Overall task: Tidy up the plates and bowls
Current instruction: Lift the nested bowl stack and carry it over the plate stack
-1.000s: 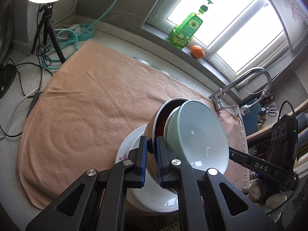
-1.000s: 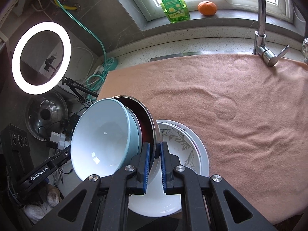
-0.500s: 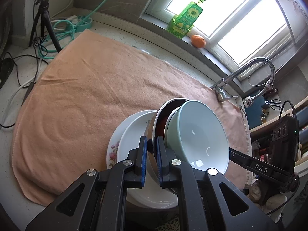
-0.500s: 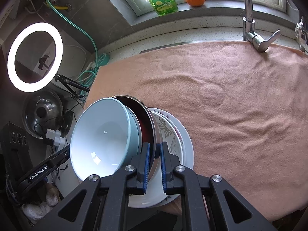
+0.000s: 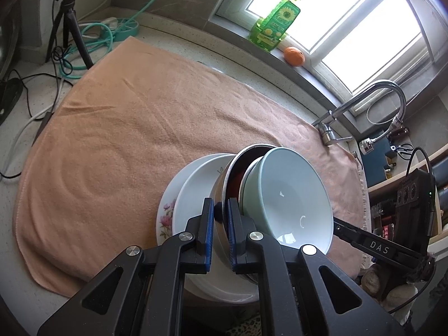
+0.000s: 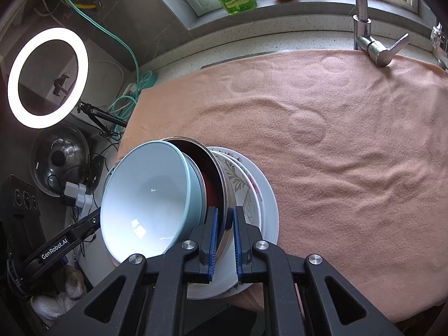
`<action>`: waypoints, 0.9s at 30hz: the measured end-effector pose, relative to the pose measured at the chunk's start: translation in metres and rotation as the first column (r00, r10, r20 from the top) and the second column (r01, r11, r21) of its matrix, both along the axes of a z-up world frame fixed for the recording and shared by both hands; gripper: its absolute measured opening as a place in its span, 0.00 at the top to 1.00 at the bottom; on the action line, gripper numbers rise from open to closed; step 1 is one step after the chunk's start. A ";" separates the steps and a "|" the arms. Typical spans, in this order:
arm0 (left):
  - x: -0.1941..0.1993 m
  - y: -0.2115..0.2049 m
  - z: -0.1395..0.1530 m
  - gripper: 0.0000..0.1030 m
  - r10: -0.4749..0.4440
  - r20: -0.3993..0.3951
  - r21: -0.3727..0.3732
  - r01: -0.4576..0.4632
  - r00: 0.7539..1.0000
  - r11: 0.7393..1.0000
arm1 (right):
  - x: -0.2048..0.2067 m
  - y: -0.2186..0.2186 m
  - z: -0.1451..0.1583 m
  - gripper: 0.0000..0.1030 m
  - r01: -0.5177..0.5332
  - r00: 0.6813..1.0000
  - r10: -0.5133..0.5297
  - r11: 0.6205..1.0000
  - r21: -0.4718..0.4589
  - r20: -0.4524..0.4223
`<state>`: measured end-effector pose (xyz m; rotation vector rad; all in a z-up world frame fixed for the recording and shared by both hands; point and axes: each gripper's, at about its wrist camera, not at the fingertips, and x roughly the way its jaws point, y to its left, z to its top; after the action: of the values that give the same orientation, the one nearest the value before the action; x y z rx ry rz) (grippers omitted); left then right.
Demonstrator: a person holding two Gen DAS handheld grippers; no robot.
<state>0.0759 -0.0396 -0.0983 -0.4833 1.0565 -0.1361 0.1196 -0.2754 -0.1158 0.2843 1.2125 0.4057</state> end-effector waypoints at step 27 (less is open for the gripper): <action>-0.004 -0.001 0.002 0.90 -0.008 0.008 0.044 0.008 1.000 0.999 | -0.007 0.006 0.004 0.90 -0.026 0.998 0.027 0.999 -0.027 0.049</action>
<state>0.0721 -0.0407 -0.0966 -0.4383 1.0513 -0.1215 0.1125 -0.2695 -0.1116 0.2342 1.1730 0.4169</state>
